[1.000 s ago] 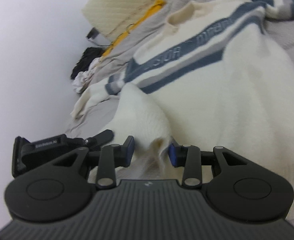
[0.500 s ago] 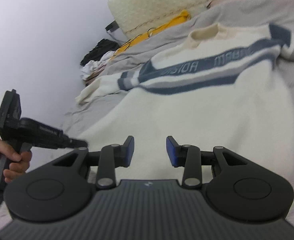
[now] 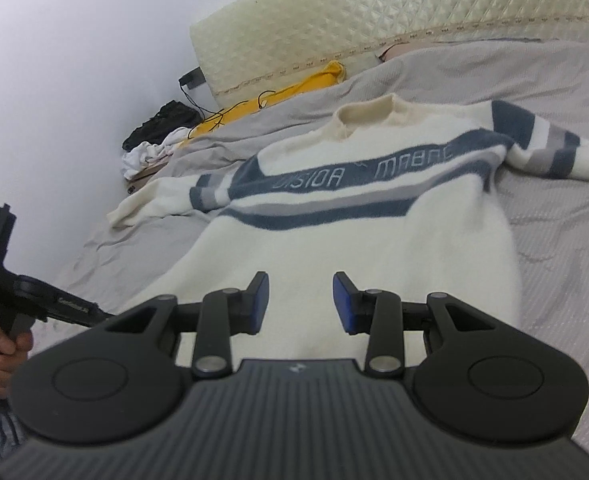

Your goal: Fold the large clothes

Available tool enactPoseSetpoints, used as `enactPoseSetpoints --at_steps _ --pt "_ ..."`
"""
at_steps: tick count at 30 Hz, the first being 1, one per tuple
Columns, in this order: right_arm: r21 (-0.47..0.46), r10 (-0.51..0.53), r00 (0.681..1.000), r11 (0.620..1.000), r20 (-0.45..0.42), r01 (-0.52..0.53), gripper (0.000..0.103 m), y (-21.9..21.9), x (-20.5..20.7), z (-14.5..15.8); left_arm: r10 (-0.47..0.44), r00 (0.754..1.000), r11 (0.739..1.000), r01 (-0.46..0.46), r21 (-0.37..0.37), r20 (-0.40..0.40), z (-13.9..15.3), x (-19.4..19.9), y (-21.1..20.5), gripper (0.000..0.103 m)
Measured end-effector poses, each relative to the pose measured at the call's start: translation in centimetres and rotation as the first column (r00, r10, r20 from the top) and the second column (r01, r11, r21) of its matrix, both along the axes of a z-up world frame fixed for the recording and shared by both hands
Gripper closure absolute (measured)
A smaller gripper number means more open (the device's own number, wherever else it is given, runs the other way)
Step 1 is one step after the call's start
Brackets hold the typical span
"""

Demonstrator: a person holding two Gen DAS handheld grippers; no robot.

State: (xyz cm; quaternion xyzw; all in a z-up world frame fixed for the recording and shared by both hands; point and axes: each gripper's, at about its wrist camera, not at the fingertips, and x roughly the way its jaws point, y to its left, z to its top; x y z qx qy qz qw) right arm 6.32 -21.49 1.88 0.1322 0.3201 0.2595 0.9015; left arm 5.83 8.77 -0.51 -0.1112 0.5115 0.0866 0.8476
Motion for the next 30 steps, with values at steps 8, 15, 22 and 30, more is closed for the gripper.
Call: enactPoseSetpoints --at_steps 8,15,22,30 --pt "-0.029 -0.037 0.999 0.999 0.035 0.038 0.064 -0.3 -0.4 0.6 -0.021 0.993 0.997 0.013 0.073 0.113 2.5 -1.3 -1.3 0.056" --pt "-0.05 -0.065 0.99 0.996 0.121 0.072 0.064 -1.1 -1.5 2.3 -0.077 0.956 0.994 0.05 0.102 0.284 6.2 -2.5 -4.8 0.056" --pt "-0.06 -0.12 0.97 0.989 0.21 0.136 0.064 -2.8 -2.8 3.9 -0.15 0.885 0.989 0.138 0.059 0.441 9.0 -2.2 -9.8 0.056" --pt "-0.066 -0.217 0.942 0.968 0.258 0.241 0.064 -5.0 -3.6 4.1 -0.27 0.818 0.963 0.235 0.134 0.507 9.2 -0.5 -15.6 0.055"
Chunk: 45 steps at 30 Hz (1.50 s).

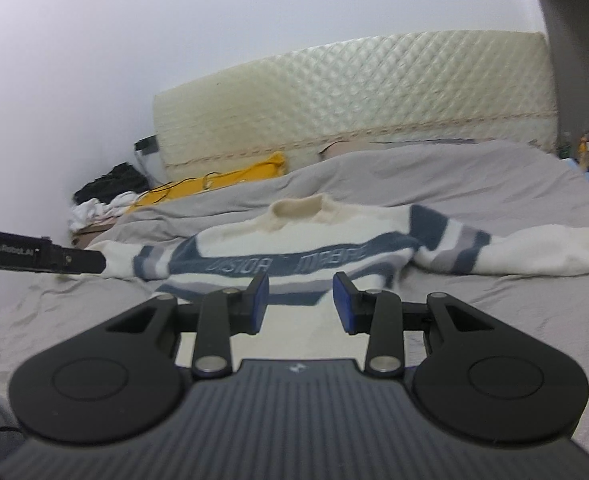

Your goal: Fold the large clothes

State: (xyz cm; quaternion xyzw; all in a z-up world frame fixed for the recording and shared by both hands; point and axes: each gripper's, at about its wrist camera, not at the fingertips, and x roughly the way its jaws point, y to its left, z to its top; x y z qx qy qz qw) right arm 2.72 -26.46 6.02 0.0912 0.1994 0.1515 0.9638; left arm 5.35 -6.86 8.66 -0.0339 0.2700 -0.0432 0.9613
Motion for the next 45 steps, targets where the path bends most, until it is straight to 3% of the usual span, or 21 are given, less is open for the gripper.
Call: enactPoseSetpoints --at_steps 5,11,14,21,26,27,28,31,36,38,42,45 --pt "-0.005 -0.025 1.0 1.0 -0.013 0.025 0.063 -0.5 0.6 -0.9 -0.04 0.997 0.997 0.037 0.061 0.059 -1.3 1.8 -1.7 0.05" --pt "-0.019 -0.078 0.995 0.997 -0.065 0.076 0.063 -1.1 2.0 -2.5 -0.031 0.999 1.0 0.031 0.003 0.025 -4.1 4.2 0.2 0.049" --pt "0.009 -0.112 0.99 0.994 -0.091 0.113 0.048 -1.8 2.7 -3.0 -0.027 1.0 0.999 0.028 -0.026 0.003 -5.5 4.8 1.1 0.049" --pt "0.061 -0.208 0.963 0.973 -0.173 0.221 0.046 -3.6 6.4 -4.0 -0.02 0.999 0.998 0.017 -0.055 -0.049 -8.4 5.7 2.9 0.049" --pt "0.09 -0.272 0.935 0.95 -0.226 0.298 0.04 -5.4 10.4 -5.3 -0.009 0.997 0.996 0.001 -0.091 -0.083 -9.5 6.5 4.0 0.049" --pt "0.085 -0.288 0.928 0.945 -0.236 0.315 0.034 -5.8 11.3 -5.7 -0.007 0.996 0.995 -0.002 -0.098 -0.088 -9.7 6.6 4.1 0.049" --pt "0.082 -0.308 0.921 0.938 -0.239 0.336 0.027 -6.2 12.1 -6.1 -0.005 0.996 0.995 -0.004 -0.101 -0.092 -9.9 6.6 4.1 0.049" --pt "0.102 -0.359 0.9 0.914 -0.247 0.392 0.024 -7.7 14.4 -7.1 0.002 0.994 0.995 -0.013 -0.097 -0.109 -10.7 6.7 4.1 0.049" --pt "0.215 -0.402 0.846 0.845 -0.349 0.49 0.016 -11.3 17.8 -10.1 0.0 0.99 0.995 -0.014 -0.099 -0.143 -11.4 7.1 4.3 0.049" --pt "0.256 -0.42 0.818 0.804 -0.393 0.536 0.001 -12.7 18.4 -11.5 0.004 0.99 0.996 -0.016 -0.084 -0.14 -11.5 7.4 4.3 0.049" --pt "0.26 -0.426 0.763 0.762 -0.487 0.592 0.0 -14.8 20.2 -14.1 0.022 0.988 0.993 -0.039 -0.109 -0.154 -11.8 8.1 4.6 0.049" --pt "0.299 -0.404 0.756 0.742 -0.515 0.6 0.0 -16.1 21.5 -16.0 0.043 0.986 0.994 -0.059 -0.094 -0.162 -12.5 8.6 4.7 0.049"
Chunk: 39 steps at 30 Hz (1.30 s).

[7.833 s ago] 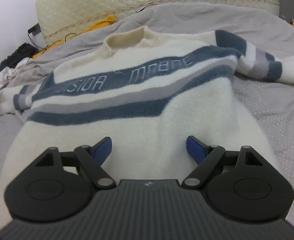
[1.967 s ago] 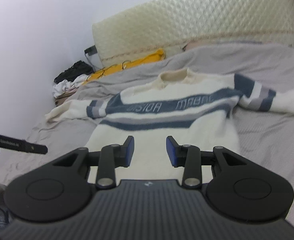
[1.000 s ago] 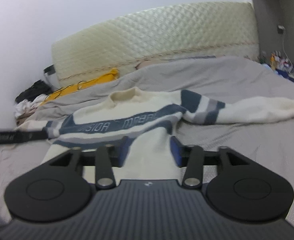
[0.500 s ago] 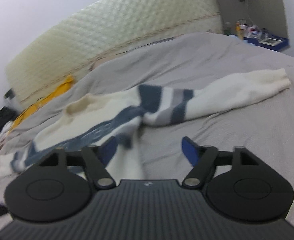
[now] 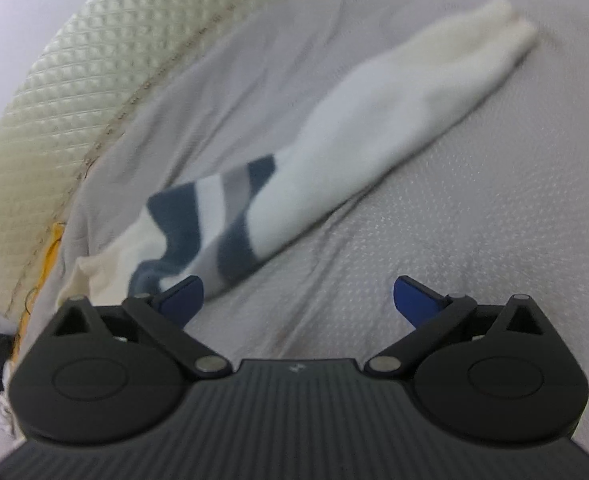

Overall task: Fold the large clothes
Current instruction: 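Move the right gripper to the sleeve cuff and pinch it, then lift the pinched sleeve cuff up with the right gripper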

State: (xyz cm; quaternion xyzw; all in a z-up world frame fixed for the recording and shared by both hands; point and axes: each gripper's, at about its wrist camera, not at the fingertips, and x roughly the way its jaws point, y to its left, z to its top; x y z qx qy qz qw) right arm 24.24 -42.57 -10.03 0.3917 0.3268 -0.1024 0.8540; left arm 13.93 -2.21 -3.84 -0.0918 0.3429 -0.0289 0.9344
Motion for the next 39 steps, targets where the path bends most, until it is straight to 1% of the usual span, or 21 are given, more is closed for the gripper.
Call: enactPoseSetpoints --at_steps 2,5,7,9,12,15,17,18,19,20,21,22,23,24,26,27,28,31,34,37,39 --pt "0.039 -0.019 1.0 0.999 0.014 0.019 0.0 -1.0 0.8 -1.1 0.018 1.0 1.0 -0.018 0.003 -0.011 -0.5 0.5 0.1 0.048" --pt "0.125 -0.053 0.998 0.991 0.047 0.046 0.0 -2.7 2.3 -2.7 0.055 0.998 0.998 -0.056 -0.025 -0.03 -1.3 1.3 0.7 0.048" --pt "0.174 -0.087 0.992 0.982 0.091 0.07 0.0 -3.8 3.2 -3.3 0.073 0.997 0.996 -0.074 -0.045 -0.033 -1.7 1.9 1.2 0.048" --pt "0.203 -0.113 0.986 0.975 0.121 0.086 0.0 -4.9 4.1 -3.9 0.093 0.995 0.994 -0.095 -0.062 -0.039 -2.1 2.5 1.7 0.048" --pt "0.208 -0.159 0.974 0.97 0.16 0.124 0.0 -6.5 5.7 -4.7 0.139 0.99 0.988 -0.14 -0.071 -0.021 -2.3 3.0 2.4 0.048" --pt "0.17 -0.194 0.961 0.972 0.196 0.162 0.001 -8.2 7.0 -5.0 0.155 0.988 0.984 -0.156 -0.081 -0.02 -2.7 3.7 3.0 0.048" --pt "0.144 -0.22 0.95 0.971 0.219 0.192 0.005 -9.6 7.3 -5.1 0.169 0.985 0.981 -0.171 -0.086 -0.028 -3.1 4.3 3.4 0.048" --pt "0.131 -0.238 0.944 0.968 0.228 0.212 0.013 -10.3 7.4 -5.1 0.175 0.984 0.98 -0.178 -0.093 -0.035 -3.4 4.7 3.7 0.048" --pt "0.118 -0.26 0.938 0.964 0.227 0.238 0.027 -11.1 7.6 -5.2 0.179 0.983 0.978 -0.182 -0.099 -0.041 -3.5 4.9 3.9 0.048" --pt "0.109 -0.282 0.935 0.958 0.214 0.264 0.034 -12.0 7.9 -5.4 0.18 0.982 0.977 -0.184 -0.105 -0.047 -3.8 5.1 4.1 0.048" --pt "0.108 -0.307 0.932 0.951 0.195 0.29 0.048 -13.0 8.2 -5.6 0.181 0.982 0.977 -0.186 -0.102 -0.052 -4.0 5.4 4.2 0.048" --pt "0.115 -0.335 0.925 0.941 0.179 0.318 0.065 -14.0 8.4 -5.7 0.185 0.981 0.978 -0.188 -0.086 -0.051 -4.1 5.5 4.1 0.048" --pt "0.113 -0.361 0.919 0.931 0.158 0.346 0.074 -15.0 8.6 -5.8 0.185 0.982 0.98 -0.187 -0.062 -0.044 -4.1 5.5 3.9 0.048" --pt "0.1 -0.384 0.914 0.922 0.131 0.373 0.088 -15.9 8.8 -5.7 0.182 0.983 0.982 -0.183 -0.038 -0.033 -4.1 5.6 3.6 0.048" --pt "0.085 -0.393 0.911 0.919 0.121 0.385 0.092 -17.6 9.5 -5.3 0.178 0.984 0.984 -0.178 -0.004 -0.019 -4.1 5.7 3.3 0.048" --pt "0.054 -0.383 0.915 0.924 0.126 0.379 0.093 -18.2 9.9 -4.8 0.176 0.984 0.984 -0.175 0.005 -0.021 -4.2 5.8 3.1 0.048" --pt "0.01 -0.369 0.919 0.929 0.137 0.371 0.093 -18.6 10.3 -4.0 0.172 0.985 0.985 -0.172 0.007 -0.026 -4.3 5.9 3.1 0.048" --pt "-0.058 -0.362 0.918 0.925 0.161 0.375 0.094 -19.8 11.2 -2.2 0.174 0.984 0.985 -0.174 0.007 -0.038 -4.5 6.1 3.2 0.048" --pt "-0.204 -0.351 0.926 0.905 0.137 0.373 0.094 -20.5 12.6 -0.6 0.185 0.982 0.983 -0.185 0.003 -0.043 -4.6 6.2 3.4 0.048" --pt "-0.222 -0.329 0.932 0.908 0.149 0.356 0.094 -20.1 12.6 0.4 0.194 0.98 0.981 -0.195 -0.011 -0.053 -4.5 6.4 3.5 0.048" --pt "-0.23 -0.304 0.938 0.913 0.168 0.337 0.093 -19.7 13.1 1.2 0.2 0.978 0.98 -0.201 -0.005 -0.052 -4.4 6.5 3.5 0.048"
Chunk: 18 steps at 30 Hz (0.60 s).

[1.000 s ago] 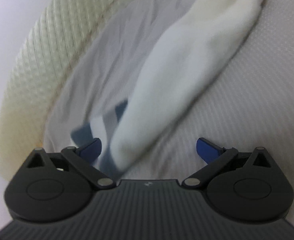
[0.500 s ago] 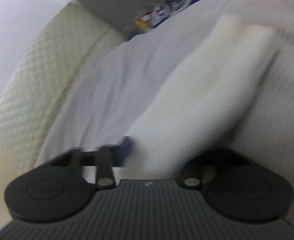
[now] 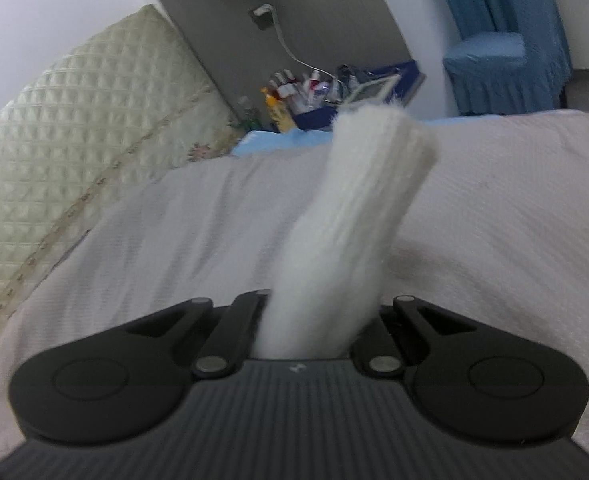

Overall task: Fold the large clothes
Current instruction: 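Lift the pinched sleeve cuff up with the right gripper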

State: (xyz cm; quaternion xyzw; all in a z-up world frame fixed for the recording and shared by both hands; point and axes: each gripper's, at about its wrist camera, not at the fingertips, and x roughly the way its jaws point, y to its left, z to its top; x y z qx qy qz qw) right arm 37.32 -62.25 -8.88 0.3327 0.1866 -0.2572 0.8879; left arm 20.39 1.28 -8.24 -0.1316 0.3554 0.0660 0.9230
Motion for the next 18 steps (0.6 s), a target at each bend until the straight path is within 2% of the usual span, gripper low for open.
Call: enactPoseSetpoints --at_steps 2,5,7,11,14,18 --pt "-0.023 0.023 1.0 0.999 0.011 -0.022 0.093 0.5 0.4 1.0 -0.007 1.0 1.0 0.007 0.009 -0.001 -0.1 0.2 0.0 0.048" --pt "-0.109 0.073 0.997 0.991 -0.001 -0.072 0.093 2.8 0.3 2.9 0.004 0.999 0.999 -0.006 -0.041 -0.05 -0.9 0.6 0.8 0.048" --pt "-0.128 0.109 0.994 0.986 0.016 -0.106 0.093 4.3 0.3 4.5 0.012 0.998 1.0 -0.013 -0.02 -0.063 -0.9 0.7 1.0 0.048" --pt "-0.185 0.192 0.978 0.967 0.082 -0.174 0.093 7.6 -0.1 9.2 -0.009 1.0 1.0 0.009 -0.022 -0.022 0.2 0.2 1.0 0.048" --pt "-0.27 0.273 0.954 0.935 0.126 -0.232 0.093 10.8 -0.7 13.3 -0.015 1.0 0.999 0.016 -0.045 0.027 1.4 -0.7 1.1 0.048" --pt "-0.382 0.385 0.909 0.873 0.159 -0.303 0.093 16.0 -1.9 18.4 -0.003 0.997 0.997 0.009 -0.079 0.072 2.8 -1.5 2.0 0.048"
